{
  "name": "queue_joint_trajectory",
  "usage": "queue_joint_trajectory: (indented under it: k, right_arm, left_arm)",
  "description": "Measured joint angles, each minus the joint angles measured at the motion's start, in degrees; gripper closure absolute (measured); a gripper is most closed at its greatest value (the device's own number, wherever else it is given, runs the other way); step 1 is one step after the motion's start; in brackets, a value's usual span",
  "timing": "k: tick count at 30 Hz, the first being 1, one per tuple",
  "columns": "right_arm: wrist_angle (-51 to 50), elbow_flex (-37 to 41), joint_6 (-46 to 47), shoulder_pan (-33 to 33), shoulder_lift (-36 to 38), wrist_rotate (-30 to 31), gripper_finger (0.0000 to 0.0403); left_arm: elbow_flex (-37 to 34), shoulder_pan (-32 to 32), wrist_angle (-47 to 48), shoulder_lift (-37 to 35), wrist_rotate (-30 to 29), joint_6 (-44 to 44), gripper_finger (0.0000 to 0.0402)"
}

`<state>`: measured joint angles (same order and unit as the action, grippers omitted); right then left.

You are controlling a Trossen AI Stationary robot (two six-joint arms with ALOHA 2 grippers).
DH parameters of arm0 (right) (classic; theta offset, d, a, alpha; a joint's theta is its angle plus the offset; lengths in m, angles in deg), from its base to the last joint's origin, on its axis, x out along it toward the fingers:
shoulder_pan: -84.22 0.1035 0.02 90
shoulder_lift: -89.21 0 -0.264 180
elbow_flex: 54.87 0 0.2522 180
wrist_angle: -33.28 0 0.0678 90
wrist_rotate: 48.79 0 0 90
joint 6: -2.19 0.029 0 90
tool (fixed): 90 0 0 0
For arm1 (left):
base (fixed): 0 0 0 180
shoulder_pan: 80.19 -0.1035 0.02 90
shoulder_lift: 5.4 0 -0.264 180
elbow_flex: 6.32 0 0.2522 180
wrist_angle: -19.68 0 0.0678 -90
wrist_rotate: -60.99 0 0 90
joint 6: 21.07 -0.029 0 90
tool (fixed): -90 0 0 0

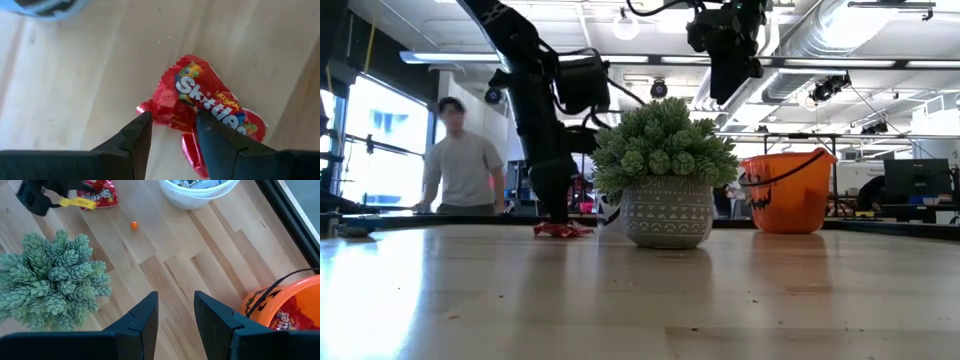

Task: Sort candy
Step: Put the red candy into the orange bucket

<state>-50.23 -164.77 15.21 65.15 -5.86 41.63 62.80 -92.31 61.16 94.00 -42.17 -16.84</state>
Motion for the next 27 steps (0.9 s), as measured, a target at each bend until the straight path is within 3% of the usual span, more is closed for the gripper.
queue_joint_trajectory:
  k: [13, 22, 27]
  right_arm:
    - [-0.8, 0.0, 0.0, 0.0, 0.0, -0.1, 0.0281]
    - [-0.8, 0.0, 0.0, 0.0, 0.0, -0.1, 0.0281]
    - [-0.8, 0.0, 0.0, 0.0, 0.0, -0.1, 0.0281]
  left_arm:
    - [0.6, -0.2, -3.1, 6.4, -0.5, 7.3, 0.0269]
    - [0.3, -0.2, -3.0, 6.1, 0.5, 7.9, 0.0388]
    - [0.4, -0.2, -2.9, 6.0, 0.6, 10.2, 0.0396]
